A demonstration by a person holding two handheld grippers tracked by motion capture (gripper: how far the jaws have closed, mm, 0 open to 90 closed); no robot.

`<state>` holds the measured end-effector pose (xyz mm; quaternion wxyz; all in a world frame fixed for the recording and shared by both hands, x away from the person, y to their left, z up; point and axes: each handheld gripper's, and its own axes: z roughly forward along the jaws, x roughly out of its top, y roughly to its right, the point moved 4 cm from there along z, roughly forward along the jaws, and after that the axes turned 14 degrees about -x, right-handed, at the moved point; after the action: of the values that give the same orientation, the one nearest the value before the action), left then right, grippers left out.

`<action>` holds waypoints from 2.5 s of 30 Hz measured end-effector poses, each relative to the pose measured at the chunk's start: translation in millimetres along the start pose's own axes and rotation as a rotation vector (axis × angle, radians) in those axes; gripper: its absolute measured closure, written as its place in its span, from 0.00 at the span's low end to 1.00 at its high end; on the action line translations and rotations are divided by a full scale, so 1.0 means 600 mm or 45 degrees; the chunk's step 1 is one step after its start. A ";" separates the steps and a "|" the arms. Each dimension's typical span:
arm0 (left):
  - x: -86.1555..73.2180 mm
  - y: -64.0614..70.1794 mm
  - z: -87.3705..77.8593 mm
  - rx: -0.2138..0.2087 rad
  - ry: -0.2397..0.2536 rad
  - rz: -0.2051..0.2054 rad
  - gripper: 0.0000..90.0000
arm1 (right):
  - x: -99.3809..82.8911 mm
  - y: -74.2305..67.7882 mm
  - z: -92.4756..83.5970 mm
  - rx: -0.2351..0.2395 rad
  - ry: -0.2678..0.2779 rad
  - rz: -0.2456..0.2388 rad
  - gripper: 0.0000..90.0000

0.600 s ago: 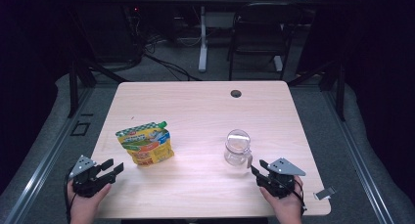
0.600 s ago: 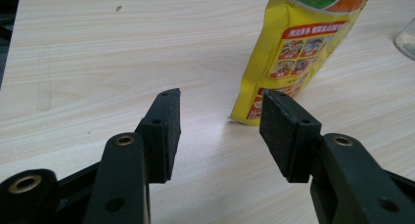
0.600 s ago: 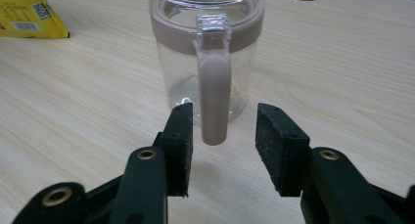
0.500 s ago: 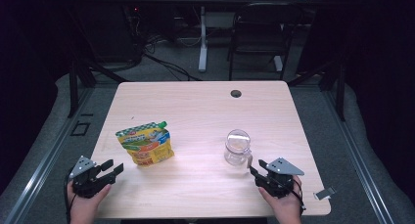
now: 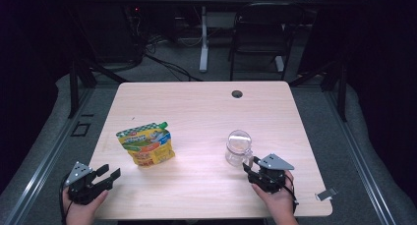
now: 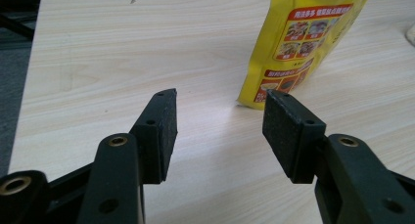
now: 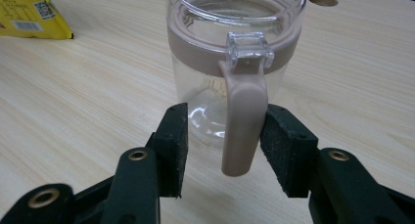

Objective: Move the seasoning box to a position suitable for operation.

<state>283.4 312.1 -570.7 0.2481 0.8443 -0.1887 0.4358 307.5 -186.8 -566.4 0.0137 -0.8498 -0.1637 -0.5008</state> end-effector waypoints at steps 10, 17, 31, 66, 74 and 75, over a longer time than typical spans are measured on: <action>-0.011 -0.006 -0.017 0.022 0.018 -0.047 0.56 | 0.008 0.000 0.023 -0.059 -0.038 -0.013 0.72; -0.012 -0.003 -0.014 0.022 0.009 -0.027 0.57 | 0.009 0.002 0.027 -0.062 -0.038 -0.006 0.81; -0.003 0.001 -0.001 -0.007 -0.003 -0.009 0.60 | 0.003 0.001 0.008 0.007 -0.045 -0.051 0.81; -0.010 -0.004 -0.010 0.003 -0.003 -0.026 0.61 | -0.004 0.052 0.028 -0.251 -0.092 0.083 0.84; -0.013 -0.004 -0.014 0.008 -0.004 -0.027 0.61 | -0.003 0.054 0.032 -0.279 -0.102 0.061 0.86; -0.014 -0.004 -0.014 0.007 -0.004 -0.027 0.61 | -0.003 0.054 0.031 -0.287 -0.107 0.055 0.86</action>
<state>274.5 319.8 -573.7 0.2500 0.8476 -0.1790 0.4324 332.2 -214.2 -572.6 -0.0779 -0.8695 -0.0885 -0.4796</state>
